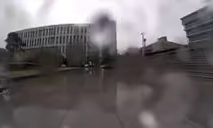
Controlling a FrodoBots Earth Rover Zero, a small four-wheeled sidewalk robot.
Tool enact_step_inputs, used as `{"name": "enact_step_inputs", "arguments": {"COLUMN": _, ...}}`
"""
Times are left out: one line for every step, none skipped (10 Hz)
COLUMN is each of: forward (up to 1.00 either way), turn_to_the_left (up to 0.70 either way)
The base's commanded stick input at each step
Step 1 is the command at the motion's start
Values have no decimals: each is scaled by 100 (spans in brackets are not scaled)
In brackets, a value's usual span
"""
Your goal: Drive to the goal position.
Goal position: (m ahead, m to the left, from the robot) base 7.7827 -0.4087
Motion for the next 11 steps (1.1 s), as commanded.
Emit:
{"name": "enact_step_inputs", "arguments": {"forward": 100, "turn_to_the_left": 0}}
{"name": "enact_step_inputs", "arguments": {"forward": 100, "turn_to_the_left": 0}}
{"name": "enact_step_inputs", "arguments": {"forward": 100, "turn_to_the_left": 0}}
{"name": "enact_step_inputs", "arguments": {"forward": 100, "turn_to_the_left": 0}}
{"name": "enact_step_inputs", "arguments": {"forward": 100, "turn_to_the_left": 0}}
{"name": "enact_step_inputs", "arguments": {"forward": 100, "turn_to_the_left": 0}}
{"name": "enact_step_inputs", "arguments": {"forward": 100, "turn_to_the_left": 0}}
{"name": "enact_step_inputs", "arguments": {"forward": 100, "turn_to_the_left": 0}}
{"name": "enact_step_inputs", "arguments": {"forward": 100, "turn_to_the_left": 0}}
{"name": "enact_step_inputs", "arguments": {"forward": 100, "turn_to_the_left": -2}}
{"name": "enact_step_inputs", "arguments": {"forward": 100, "turn_to_the_left": -28}}
